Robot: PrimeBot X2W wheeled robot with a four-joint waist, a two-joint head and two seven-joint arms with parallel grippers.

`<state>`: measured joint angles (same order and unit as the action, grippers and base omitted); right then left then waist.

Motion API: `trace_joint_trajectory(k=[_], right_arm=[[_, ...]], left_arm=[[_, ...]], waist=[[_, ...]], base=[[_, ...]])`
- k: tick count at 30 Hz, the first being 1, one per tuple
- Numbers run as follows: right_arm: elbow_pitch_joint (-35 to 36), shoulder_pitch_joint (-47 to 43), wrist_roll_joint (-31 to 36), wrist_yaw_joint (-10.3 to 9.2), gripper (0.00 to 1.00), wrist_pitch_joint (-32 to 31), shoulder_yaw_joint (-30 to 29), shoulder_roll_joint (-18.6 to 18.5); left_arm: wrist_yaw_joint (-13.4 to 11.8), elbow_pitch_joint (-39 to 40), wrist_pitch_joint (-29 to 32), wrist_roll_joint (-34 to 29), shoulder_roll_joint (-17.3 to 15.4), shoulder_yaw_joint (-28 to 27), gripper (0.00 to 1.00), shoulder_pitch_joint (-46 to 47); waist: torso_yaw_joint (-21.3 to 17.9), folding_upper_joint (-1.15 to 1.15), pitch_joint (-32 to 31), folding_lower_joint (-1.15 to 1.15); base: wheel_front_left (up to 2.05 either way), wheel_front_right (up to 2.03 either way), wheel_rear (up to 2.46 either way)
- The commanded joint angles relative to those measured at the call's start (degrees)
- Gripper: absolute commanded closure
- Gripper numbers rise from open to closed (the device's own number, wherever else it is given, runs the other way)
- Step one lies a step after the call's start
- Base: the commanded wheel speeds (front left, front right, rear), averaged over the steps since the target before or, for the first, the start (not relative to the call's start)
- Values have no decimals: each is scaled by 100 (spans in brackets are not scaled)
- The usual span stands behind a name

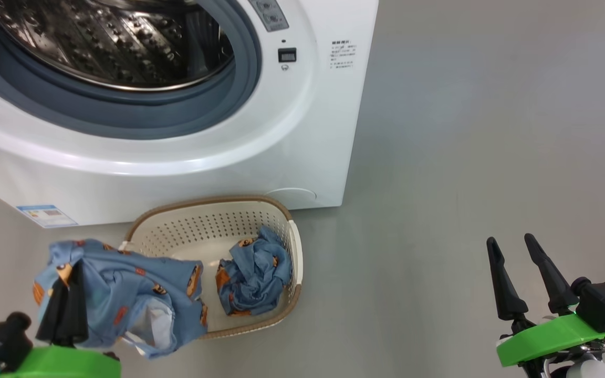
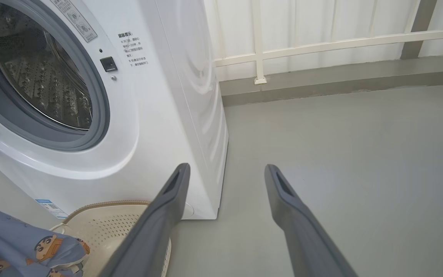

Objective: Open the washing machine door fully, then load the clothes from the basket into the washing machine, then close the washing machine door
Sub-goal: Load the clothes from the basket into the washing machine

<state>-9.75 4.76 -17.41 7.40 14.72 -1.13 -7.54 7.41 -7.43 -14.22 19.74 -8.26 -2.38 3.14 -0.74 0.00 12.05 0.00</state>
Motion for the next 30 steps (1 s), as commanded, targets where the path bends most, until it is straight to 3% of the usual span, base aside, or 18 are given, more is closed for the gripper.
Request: trace_joint_trajectory(k=[1, 12, 17, 23, 30], right_arm=[[156, 119, 14, 9, 0, 28, 97, -29], [217, 539, 59, 9, 0, 28, 142, 175], [247, 773, 84, 9, 0, 28, 166, 273], [261, 1019, 93, 9, 0, 28, 243, 366], [269, 1172, 76, 9, 0, 28, 349, 437]], left_arm=[[8, 134, -78, -17, -162, -190, 100, 284], [8, -149, -78, -36, -571, -86, 100, 1618], [8, -483, -78, -186, -919, 60, 100, 2559], [8, -1209, -78, -218, -1265, 364, 100, 3814], [8, -2576, -78, -137, -1497, 568, 100, 5045]], waist=[[-35, 0, 100, 0], [-301, 0, 859, 0], [-474, 0, 1227, 0], [-691, 0, 1564, 0], [-955, 0, 1810, 0]], base=[[0, 0, 0], [0, 0, 0], [0, 0, 0], [0, 0, 0], [0, 0, 0]])
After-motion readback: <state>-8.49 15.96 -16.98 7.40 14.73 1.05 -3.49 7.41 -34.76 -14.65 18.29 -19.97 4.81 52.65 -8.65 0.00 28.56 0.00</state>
